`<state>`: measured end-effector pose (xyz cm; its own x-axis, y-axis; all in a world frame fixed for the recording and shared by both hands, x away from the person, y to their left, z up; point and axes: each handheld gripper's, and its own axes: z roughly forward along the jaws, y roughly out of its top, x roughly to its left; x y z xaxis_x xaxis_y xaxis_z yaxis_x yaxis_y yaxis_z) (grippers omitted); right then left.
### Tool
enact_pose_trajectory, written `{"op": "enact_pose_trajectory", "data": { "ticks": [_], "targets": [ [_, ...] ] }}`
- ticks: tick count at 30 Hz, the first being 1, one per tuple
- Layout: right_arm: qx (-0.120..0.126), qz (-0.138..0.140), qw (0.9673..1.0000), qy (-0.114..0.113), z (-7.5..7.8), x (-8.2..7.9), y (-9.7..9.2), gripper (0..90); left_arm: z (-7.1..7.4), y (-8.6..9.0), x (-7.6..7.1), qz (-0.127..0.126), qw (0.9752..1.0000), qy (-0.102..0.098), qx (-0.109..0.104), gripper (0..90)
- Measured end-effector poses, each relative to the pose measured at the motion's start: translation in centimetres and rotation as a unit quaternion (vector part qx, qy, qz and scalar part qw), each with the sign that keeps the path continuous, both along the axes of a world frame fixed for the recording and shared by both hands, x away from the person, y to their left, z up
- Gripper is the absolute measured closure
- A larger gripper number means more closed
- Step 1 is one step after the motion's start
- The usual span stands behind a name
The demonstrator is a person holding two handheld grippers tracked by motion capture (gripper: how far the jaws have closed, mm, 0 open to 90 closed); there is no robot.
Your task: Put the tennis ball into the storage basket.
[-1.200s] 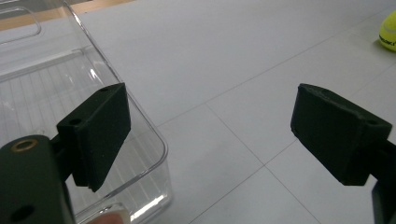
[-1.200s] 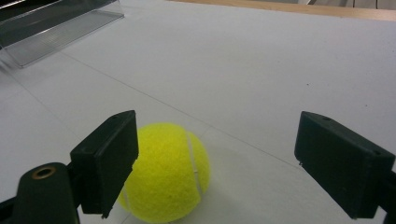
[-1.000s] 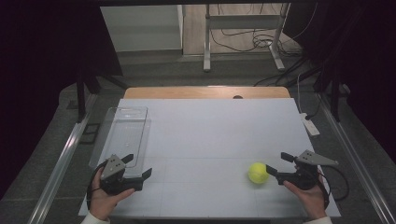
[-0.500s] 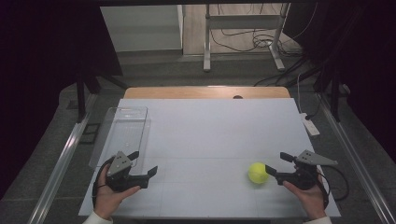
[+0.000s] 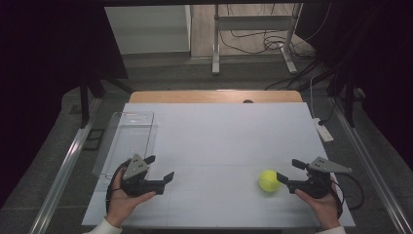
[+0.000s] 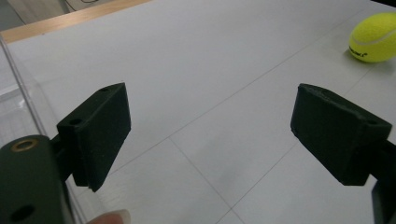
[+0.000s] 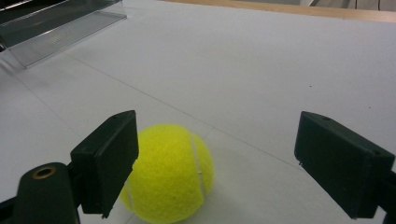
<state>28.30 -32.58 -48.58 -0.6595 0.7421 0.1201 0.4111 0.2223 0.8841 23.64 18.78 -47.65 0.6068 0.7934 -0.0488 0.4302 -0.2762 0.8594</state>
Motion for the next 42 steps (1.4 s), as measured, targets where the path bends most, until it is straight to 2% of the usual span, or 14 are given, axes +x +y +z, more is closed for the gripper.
{"op": "enact_pose_trajectory", "data": {
  "ticks": [22,42],
  "targets": [
    [0.001,0.001,1.0000,0.000,-0.1,0.0,-0.1,13.9,1.0,-4.3,2.0,-0.061,0.9980,0.006,0.012,13.1],
    [0.001,-0.001,1.0000,-0.001,-0.1,0.0,-0.3,13.9,1.0,-6.8,2.9,-0.087,0.9959,0.011,0.021,13.0]
  ]
}}
